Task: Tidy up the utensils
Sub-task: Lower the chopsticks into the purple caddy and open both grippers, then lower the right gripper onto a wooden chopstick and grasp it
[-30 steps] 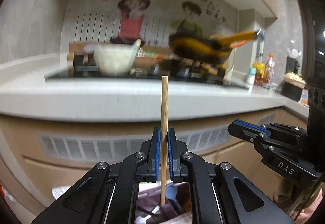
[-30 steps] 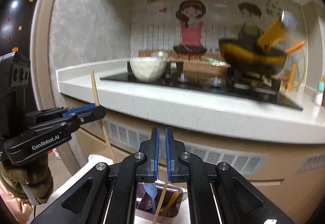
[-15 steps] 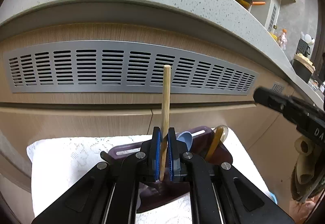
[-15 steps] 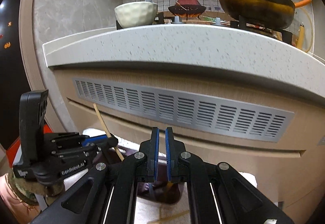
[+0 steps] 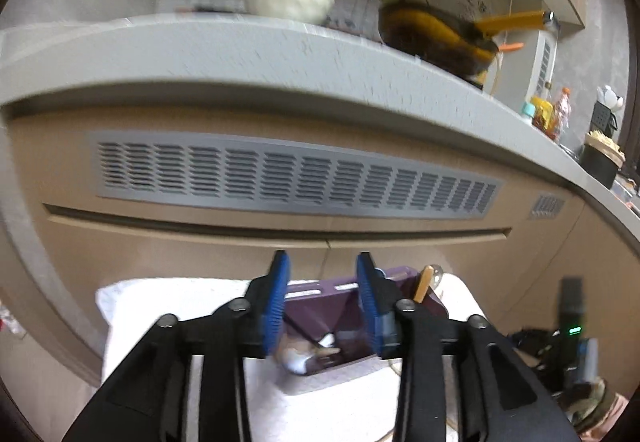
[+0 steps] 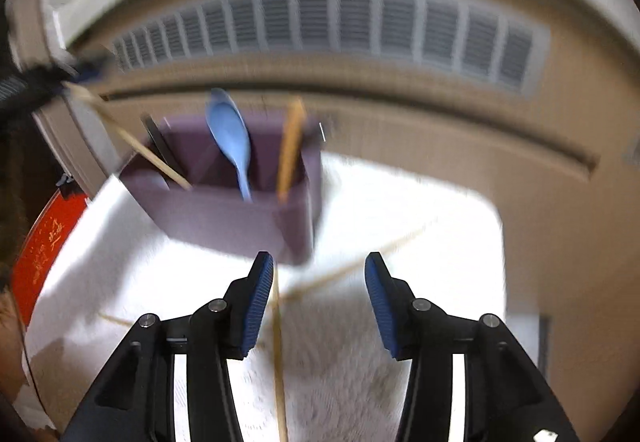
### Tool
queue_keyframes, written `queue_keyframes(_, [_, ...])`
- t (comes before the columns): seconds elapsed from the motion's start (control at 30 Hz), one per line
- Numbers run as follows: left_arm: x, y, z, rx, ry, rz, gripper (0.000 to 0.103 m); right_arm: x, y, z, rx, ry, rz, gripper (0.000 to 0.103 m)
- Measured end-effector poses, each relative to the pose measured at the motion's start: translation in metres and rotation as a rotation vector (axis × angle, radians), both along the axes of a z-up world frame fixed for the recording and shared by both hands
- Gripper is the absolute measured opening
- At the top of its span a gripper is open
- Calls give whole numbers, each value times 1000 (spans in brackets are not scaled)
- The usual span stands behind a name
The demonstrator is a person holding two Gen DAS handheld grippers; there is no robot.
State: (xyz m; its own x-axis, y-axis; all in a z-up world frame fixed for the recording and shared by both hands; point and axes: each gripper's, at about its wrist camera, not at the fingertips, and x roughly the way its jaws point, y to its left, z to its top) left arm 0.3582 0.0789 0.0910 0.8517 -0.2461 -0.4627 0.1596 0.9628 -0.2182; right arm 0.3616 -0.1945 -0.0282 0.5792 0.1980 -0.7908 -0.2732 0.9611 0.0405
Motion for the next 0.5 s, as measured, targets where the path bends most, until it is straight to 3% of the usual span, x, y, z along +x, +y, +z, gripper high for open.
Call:
queue_keyframes(0.1, [-24, 4, 4, 14, -27, 0, 50, 7, -5, -24, -11, 60, -58, 64])
queue_keyframes(0.2, [-42, 2, -4, 40, 4, -51, 54, 15, -4, -37, -74, 83, -111, 70])
queue_keyframes(0.33, [-61, -12, -31, 87, 72, -146, 60, 28, 3, -39, -210, 26, -197, 85])
queue_keyframes(0.5, [-77, -30, -60, 158, 139, -216, 60, 55, -8, -41, -108, 29, -278, 82])
